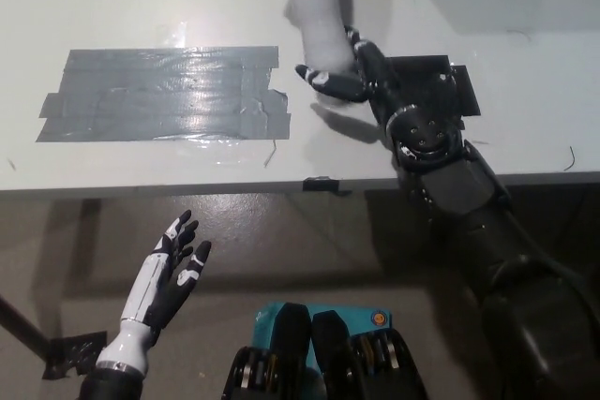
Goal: A white bottle is kept in the middle of the desk infront of the robot and the robot picks it up with its right hand and passes it to a person
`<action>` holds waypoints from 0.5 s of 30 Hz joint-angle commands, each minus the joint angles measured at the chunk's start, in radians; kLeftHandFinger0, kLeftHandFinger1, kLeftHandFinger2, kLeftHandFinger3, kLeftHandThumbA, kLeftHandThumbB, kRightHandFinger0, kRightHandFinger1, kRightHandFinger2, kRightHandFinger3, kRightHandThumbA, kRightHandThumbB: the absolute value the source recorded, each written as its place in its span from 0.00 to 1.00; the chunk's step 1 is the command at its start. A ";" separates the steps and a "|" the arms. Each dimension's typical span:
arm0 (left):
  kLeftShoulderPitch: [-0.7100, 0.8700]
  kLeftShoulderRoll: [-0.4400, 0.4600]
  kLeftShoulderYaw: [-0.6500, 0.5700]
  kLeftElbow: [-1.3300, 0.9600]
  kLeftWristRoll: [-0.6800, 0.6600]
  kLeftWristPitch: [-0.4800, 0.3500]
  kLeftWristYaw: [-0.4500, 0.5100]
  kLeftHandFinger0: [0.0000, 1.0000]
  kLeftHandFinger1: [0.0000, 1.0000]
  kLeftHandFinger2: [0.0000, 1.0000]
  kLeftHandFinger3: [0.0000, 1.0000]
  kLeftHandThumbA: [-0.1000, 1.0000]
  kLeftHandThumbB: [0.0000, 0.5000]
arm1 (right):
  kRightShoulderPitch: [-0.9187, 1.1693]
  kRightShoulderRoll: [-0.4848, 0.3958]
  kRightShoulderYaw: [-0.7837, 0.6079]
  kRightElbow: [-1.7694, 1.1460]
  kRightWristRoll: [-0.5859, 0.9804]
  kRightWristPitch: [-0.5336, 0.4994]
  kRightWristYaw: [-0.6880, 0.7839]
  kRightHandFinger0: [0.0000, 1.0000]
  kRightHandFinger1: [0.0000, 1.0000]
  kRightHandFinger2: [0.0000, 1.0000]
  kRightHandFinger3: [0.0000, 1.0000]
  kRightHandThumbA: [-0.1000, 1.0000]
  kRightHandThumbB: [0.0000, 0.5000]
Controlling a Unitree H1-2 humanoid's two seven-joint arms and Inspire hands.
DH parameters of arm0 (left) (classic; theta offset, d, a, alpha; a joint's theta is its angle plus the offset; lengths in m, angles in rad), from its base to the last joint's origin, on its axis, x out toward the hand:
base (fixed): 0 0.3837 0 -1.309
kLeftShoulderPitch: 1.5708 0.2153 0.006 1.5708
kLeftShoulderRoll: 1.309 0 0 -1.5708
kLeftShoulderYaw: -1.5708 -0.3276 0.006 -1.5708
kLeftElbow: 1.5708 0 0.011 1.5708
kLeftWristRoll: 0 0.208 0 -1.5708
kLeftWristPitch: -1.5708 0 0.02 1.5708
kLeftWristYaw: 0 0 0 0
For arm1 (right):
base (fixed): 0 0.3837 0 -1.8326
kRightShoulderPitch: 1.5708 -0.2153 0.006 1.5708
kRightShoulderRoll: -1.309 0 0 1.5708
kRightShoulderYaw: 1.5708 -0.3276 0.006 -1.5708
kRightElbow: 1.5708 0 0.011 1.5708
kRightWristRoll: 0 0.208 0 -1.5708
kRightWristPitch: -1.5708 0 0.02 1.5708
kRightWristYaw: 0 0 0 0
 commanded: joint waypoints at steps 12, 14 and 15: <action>-0.013 0.014 0.002 -0.019 0.003 -0.017 -0.005 1.00 1.00 1.00 1.00 0.83 0.11 | 0.227 -0.089 0.007 -0.806 -0.004 0.110 0.065 1.00 1.00 1.00 1.00 0.88 1.00; -0.011 0.010 0.005 -0.023 -0.003 -0.012 -0.004 1.00 1.00 1.00 1.00 0.83 0.11 | 0.309 -0.114 0.008 -1.002 -0.002 0.147 0.086 1.00 1.00 1.00 1.00 0.88 0.93; -0.014 0.010 0.006 -0.022 -0.004 -0.012 -0.003 1.00 1.00 1.00 1.00 0.82 0.10 | 0.326 -0.120 0.006 -1.047 0.005 0.146 0.091 1.00 1.00 1.00 1.00 0.86 0.88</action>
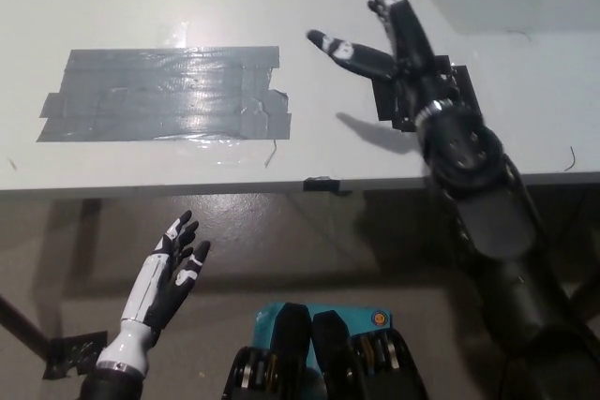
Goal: A white bottle is kept in the middle of the desk infront of the robot and the robot picks it up with its right hand and passes it to a person
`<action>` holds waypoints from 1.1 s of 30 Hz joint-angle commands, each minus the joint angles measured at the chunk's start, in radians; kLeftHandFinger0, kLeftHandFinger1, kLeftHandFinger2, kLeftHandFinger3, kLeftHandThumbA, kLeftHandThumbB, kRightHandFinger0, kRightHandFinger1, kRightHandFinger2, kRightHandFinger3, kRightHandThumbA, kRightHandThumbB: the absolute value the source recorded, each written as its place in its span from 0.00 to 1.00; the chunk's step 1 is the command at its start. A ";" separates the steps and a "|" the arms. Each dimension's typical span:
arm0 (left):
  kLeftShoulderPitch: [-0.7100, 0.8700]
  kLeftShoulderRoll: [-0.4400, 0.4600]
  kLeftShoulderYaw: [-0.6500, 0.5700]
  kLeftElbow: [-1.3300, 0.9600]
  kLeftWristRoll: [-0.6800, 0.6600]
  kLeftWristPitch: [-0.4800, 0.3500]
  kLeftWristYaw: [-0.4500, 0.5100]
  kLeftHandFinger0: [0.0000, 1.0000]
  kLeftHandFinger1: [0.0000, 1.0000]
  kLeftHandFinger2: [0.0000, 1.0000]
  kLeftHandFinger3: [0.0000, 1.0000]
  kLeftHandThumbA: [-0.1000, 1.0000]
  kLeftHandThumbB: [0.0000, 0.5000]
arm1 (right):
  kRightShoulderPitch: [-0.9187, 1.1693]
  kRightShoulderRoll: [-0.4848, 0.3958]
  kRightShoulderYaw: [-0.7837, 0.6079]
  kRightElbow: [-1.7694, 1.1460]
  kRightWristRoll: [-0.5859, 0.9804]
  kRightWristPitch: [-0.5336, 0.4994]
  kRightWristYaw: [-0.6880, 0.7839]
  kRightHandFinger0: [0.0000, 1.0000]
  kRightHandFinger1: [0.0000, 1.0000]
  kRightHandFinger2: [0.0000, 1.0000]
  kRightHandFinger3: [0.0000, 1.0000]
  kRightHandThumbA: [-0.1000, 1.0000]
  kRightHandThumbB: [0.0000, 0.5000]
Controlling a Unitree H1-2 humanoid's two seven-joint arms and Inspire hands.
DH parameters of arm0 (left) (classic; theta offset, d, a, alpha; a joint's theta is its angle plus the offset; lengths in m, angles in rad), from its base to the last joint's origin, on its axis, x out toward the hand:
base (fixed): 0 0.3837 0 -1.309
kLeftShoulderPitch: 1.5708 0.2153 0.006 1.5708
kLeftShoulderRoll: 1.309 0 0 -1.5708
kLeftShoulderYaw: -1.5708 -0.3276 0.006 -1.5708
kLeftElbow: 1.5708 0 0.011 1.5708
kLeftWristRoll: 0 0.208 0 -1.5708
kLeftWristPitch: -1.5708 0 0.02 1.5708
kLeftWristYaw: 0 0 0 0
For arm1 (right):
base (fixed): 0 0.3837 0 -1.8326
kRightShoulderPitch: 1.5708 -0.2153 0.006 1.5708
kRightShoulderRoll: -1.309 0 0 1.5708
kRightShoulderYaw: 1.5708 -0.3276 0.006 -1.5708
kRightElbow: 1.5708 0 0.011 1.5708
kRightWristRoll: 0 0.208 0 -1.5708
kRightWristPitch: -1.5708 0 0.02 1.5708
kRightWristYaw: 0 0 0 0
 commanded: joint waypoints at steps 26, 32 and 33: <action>-0.074 0.005 0.012 -0.004 -0.009 -0.017 0.001 1.00 1.00 1.00 1.00 0.85 0.05 | 0.564 -0.111 -0.085 -0.644 0.127 -0.092 0.034 1.00 1.00 1.00 1.00 0.74 0.31; -0.065 0.011 0.005 0.001 0.000 -0.026 -0.002 1.00 1.00 1.00 1.00 0.86 0.06 | 0.552 -0.100 -0.060 -0.391 0.092 -0.160 0.043 1.00 1.00 1.00 1.00 0.76 0.41; -0.064 0.011 0.004 0.002 0.002 -0.028 -0.001 1.00 1.00 1.00 1.00 0.86 0.07 | 0.548 -0.102 -0.054 -0.356 0.081 -0.174 0.043 1.00 1.00 1.00 1.00 0.77 0.45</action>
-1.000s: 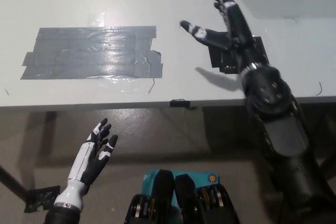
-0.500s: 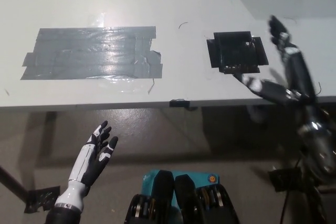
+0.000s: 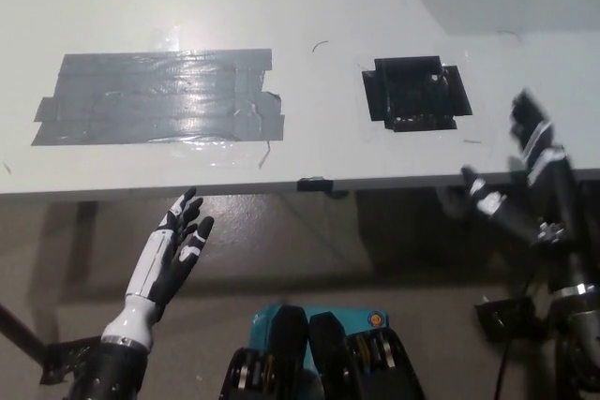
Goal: A white bottle is kept in the middle of the desk infront of the robot and the robot picks it up with its right hand and passes it to a person
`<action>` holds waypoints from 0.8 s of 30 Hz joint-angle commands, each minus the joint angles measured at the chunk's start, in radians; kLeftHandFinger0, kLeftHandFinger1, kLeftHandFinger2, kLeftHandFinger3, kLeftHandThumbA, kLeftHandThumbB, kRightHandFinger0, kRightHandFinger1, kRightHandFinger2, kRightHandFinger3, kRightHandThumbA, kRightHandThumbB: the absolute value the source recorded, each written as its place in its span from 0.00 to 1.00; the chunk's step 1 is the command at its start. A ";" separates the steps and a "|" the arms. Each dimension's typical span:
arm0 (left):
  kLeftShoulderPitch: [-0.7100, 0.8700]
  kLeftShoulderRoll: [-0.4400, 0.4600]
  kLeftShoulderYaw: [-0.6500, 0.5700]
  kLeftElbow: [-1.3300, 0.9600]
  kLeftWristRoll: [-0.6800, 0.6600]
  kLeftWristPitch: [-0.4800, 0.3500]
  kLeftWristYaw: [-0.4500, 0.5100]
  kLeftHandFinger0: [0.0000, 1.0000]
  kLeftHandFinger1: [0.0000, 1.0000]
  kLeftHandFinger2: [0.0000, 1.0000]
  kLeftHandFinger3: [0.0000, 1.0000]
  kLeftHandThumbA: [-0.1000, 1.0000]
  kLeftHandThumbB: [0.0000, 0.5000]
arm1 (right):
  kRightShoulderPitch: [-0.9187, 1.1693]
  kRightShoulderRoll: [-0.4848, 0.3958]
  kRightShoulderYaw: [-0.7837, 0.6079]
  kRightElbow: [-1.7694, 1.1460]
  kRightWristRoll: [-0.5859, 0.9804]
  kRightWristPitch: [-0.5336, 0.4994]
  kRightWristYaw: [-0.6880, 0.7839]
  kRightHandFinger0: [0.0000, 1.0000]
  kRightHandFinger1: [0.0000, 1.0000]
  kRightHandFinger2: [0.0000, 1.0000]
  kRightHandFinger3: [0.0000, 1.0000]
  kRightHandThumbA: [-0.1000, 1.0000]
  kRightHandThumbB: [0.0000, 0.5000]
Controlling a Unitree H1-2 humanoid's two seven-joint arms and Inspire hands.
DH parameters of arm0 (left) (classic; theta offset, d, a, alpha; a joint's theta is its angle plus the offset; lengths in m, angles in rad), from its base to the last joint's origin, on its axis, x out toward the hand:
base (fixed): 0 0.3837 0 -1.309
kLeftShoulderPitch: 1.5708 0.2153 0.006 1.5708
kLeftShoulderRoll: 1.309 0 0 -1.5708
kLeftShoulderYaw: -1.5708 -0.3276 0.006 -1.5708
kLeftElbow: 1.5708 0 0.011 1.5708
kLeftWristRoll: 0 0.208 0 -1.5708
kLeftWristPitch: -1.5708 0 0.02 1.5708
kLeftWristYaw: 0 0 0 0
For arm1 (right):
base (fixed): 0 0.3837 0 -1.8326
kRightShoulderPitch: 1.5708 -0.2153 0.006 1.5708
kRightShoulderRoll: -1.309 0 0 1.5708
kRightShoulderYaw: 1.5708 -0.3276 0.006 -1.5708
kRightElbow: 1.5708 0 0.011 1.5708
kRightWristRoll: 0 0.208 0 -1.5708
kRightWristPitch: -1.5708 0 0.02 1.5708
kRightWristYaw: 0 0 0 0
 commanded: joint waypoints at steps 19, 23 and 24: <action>0.079 0.003 -0.013 -0.040 0.012 -0.031 0.000 1.00 1.00 1.00 1.00 0.83 0.10 | 0.059 -0.021 0.082 0.185 -0.071 -0.155 0.027 1.00 1.00 1.00 1.00 0.81 0.50; 0.078 0.006 -0.012 -0.039 0.013 -0.031 0.000 1.00 1.00 1.00 1.00 0.82 0.09 | 0.058 -0.019 0.081 0.176 -0.069 -0.144 0.031 1.00 1.00 1.00 1.00 0.81 0.51; 0.088 0.006 -0.012 -0.043 0.012 -0.032 0.001 1.00 1.00 1.00 1.00 0.81 0.11 | 0.066 -0.018 0.083 0.174 -0.071 -0.143 0.032 1.00 1.00 1.00 1.00 0.81 0.50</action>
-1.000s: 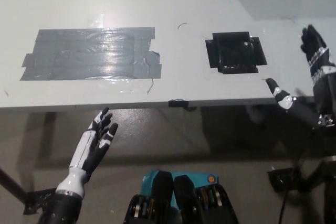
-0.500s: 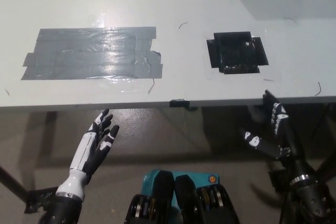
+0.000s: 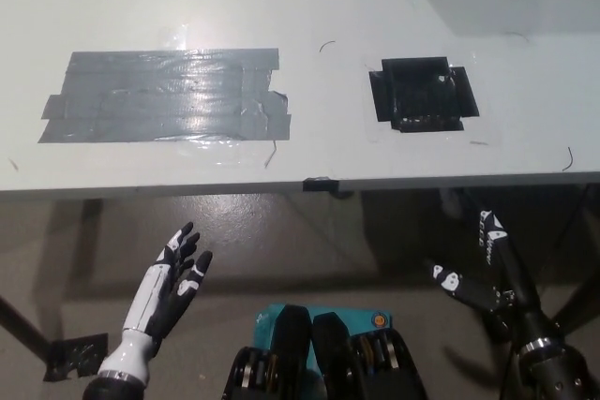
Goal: A white bottle is kept in the middle of the desk infront of the robot and the robot picks it up with its right hand and passes it to a person
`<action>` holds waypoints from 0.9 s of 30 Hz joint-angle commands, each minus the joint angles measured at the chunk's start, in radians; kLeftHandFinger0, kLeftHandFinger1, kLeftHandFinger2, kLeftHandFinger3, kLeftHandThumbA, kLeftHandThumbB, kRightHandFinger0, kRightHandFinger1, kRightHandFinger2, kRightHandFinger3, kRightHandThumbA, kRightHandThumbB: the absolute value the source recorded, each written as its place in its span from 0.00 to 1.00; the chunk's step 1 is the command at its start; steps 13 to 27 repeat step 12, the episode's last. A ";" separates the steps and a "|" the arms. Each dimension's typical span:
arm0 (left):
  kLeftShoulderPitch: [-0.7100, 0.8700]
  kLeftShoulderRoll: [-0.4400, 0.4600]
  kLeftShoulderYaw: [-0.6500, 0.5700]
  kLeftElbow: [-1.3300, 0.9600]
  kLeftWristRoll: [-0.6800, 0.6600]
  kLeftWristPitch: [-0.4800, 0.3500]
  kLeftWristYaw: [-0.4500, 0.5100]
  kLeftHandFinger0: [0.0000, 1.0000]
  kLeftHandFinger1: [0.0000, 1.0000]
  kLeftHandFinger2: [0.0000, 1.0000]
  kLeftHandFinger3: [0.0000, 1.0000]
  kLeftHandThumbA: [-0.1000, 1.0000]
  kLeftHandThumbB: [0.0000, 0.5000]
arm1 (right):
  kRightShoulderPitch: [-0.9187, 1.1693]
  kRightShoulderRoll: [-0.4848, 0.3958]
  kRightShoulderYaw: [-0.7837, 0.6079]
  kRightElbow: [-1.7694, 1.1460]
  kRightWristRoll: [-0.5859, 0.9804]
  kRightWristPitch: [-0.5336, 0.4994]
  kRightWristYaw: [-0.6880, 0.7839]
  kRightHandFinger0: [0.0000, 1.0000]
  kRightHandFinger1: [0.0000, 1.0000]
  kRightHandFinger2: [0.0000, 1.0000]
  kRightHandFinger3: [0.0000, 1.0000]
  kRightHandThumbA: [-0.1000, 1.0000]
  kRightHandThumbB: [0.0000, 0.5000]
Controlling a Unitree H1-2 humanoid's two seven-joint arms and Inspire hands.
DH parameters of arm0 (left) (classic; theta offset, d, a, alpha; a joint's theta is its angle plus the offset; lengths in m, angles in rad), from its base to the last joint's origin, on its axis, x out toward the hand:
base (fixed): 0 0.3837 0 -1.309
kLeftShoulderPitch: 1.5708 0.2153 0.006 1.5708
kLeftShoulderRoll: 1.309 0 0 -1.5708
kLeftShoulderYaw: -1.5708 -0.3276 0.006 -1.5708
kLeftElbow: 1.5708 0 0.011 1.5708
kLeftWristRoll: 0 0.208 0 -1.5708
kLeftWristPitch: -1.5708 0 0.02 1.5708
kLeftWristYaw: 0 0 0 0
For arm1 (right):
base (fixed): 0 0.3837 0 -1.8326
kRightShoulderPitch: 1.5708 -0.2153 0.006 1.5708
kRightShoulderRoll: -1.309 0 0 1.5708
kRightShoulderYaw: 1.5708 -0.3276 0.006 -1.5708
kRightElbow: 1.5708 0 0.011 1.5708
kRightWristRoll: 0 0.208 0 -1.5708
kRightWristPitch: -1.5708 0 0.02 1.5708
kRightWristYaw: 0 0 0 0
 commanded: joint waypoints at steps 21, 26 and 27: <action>0.014 0.011 -0.008 -0.040 0.015 -0.023 -0.002 1.00 1.00 1.00 1.00 0.83 0.12 | 0.003 -0.010 0.011 -0.024 -0.006 -0.043 0.020 0.94 1.00 1.00 1.00 0.80 0.49; 0.014 0.011 -0.008 -0.040 0.015 -0.023 -0.002 1.00 1.00 1.00 1.00 0.83 0.12 | 0.003 -0.010 0.011 -0.024 -0.006 -0.043 0.020 0.94 1.00 1.00 1.00 0.80 0.49; 0.014 0.011 -0.008 -0.040 0.015 -0.023 -0.002 1.00 1.00 1.00 1.00 0.83 0.12 | 0.003 -0.010 0.011 -0.024 -0.006 -0.043 0.020 0.94 1.00 1.00 1.00 0.80 0.49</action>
